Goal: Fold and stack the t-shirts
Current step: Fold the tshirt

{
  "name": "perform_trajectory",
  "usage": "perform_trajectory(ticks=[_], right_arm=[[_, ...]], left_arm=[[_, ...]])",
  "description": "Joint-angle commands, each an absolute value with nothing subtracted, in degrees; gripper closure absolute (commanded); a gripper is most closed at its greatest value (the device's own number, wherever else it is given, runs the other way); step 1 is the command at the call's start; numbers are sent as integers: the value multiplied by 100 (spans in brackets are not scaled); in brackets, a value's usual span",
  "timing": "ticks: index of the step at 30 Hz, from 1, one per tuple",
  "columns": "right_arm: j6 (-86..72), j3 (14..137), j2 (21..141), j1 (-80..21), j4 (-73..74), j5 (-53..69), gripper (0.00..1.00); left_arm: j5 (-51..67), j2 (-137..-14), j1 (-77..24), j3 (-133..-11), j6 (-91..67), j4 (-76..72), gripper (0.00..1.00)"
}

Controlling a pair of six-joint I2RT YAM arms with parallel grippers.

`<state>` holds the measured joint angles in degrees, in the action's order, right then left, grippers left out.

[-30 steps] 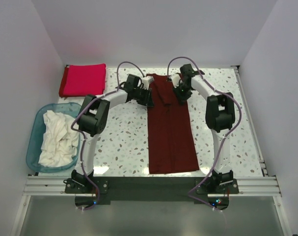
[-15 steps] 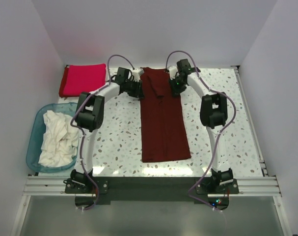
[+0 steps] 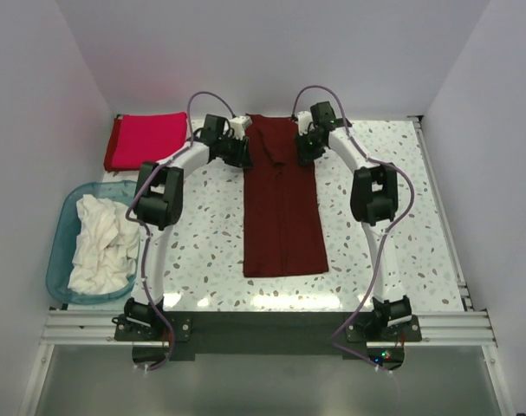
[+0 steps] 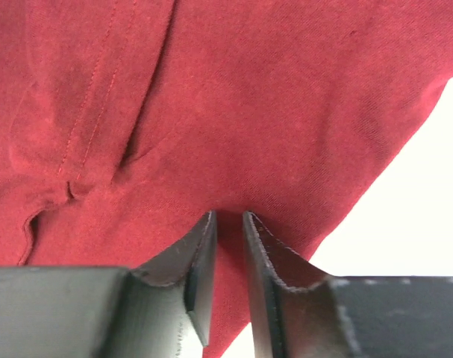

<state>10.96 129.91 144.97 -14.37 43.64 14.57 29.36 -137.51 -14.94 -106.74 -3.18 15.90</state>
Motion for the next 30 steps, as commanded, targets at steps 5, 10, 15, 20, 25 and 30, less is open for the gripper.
perform_trajectory(ticks=[5,10,15,20,25,30], right_arm=[[1125,12474,13705,-1406,4211,1941,57],[1528,11979,12255,-1389,3911,2206,42],[2573,11560,11208,-1397,4123,2303,24],[3058,10154,9943,-1397,3245,2521,21],[5322,9396,9098,-1415,4839,3732,17],[7607,7843,8333,-1433,6301,4060,18]], left_arm=[[2733,-13150,-1310,-10671,878,1469,48],[3207,-11904,-1310,-10240,1537,1064,32],[3944,-10418,-1318,-8970,2239,748,0],[3789,-8782,-1318,-7404,1663,-385,0],[5141,-8307,-1423,-7445,3539,2282,0],[4686,-7034,-2204,-5339,5200,2446,0]])
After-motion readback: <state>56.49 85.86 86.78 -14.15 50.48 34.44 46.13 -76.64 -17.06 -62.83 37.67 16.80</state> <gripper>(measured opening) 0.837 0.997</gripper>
